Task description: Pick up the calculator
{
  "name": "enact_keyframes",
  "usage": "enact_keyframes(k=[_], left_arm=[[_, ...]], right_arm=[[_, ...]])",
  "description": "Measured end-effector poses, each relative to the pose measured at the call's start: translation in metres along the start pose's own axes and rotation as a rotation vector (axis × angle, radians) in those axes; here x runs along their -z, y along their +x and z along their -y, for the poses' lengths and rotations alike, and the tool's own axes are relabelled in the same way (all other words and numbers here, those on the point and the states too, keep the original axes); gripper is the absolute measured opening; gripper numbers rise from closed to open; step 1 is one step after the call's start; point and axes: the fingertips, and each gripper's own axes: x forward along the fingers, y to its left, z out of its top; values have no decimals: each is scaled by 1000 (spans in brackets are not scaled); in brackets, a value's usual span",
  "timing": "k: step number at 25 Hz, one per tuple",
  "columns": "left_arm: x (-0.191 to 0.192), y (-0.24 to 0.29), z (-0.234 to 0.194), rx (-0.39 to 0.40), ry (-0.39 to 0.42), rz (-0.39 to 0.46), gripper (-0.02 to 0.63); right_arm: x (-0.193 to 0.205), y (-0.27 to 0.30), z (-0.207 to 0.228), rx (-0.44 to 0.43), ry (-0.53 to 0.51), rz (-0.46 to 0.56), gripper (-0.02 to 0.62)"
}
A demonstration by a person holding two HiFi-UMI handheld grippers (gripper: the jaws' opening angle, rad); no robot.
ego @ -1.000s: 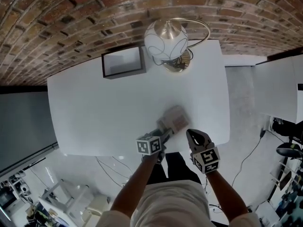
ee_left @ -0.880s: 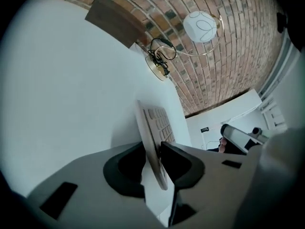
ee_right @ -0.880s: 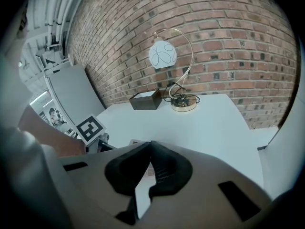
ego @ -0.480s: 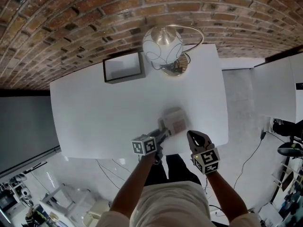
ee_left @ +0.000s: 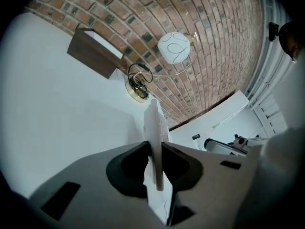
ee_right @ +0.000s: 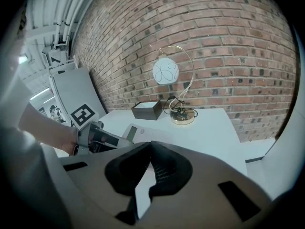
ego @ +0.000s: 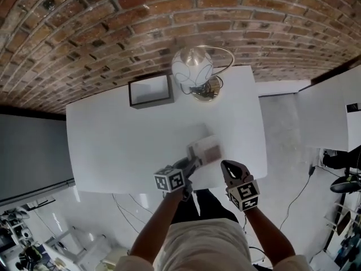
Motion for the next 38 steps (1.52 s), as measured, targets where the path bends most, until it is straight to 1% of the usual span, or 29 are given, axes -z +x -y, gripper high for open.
enact_keyframes(k=[5,10,13,17,22,26,30,34,38], left_arm=[[-20,-23,27,-13,80,66,81],[-45,-57,53,-10,98,159,81],[-60,-87,65,-26,133,220,81],[-88,-127,76,-45,203,291,81],[-103,-183,84,-65,231,356,81],[-110,-226,88,-69,242,397,81],[-123,-255,91,-27,263,423,81],[-128,-284,95,-7,285,434,81],[-137,-313,91,-4,299,456,80]], right_arm=[[-22,-19,0,6,-21,40,11],[-50,-33,-8,-3,-35,88,12],[-67,-42,-20,-18,-53,115,11],[-95,-47,-33,-22,-68,166,12],[-131,-66,-61,-27,-101,212,12],[-151,-81,-81,-4,-119,244,12],[-170,-84,-96,21,-124,270,12],[-178,-85,-118,26,-121,273,11],[-187,-87,-139,46,-125,300,11]])
